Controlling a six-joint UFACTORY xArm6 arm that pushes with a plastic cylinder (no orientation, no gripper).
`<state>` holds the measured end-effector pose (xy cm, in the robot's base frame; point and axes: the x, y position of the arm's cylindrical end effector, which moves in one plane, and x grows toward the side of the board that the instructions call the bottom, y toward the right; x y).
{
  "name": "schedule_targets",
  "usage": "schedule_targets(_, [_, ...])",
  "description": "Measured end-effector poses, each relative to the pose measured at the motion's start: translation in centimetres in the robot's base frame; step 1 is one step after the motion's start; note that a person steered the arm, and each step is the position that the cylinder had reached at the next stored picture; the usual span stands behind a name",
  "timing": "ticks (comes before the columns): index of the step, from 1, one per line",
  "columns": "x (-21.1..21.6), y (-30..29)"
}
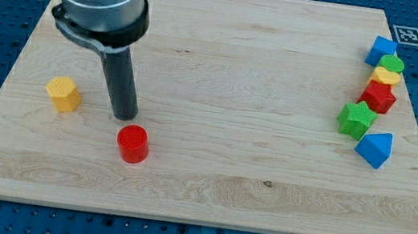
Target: Place the red circle parallel to the hexagon
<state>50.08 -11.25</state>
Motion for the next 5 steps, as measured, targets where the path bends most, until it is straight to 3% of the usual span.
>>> schedule_targets(1, [-0.3, -2.6])
schedule_targets(2, [2.6, -3.4])
schedule_targets(3, [7.0, 0.7])
schedule_targets(4, [3.3, 12.0])
schedule_targets(5, [-4.8, 18.9])
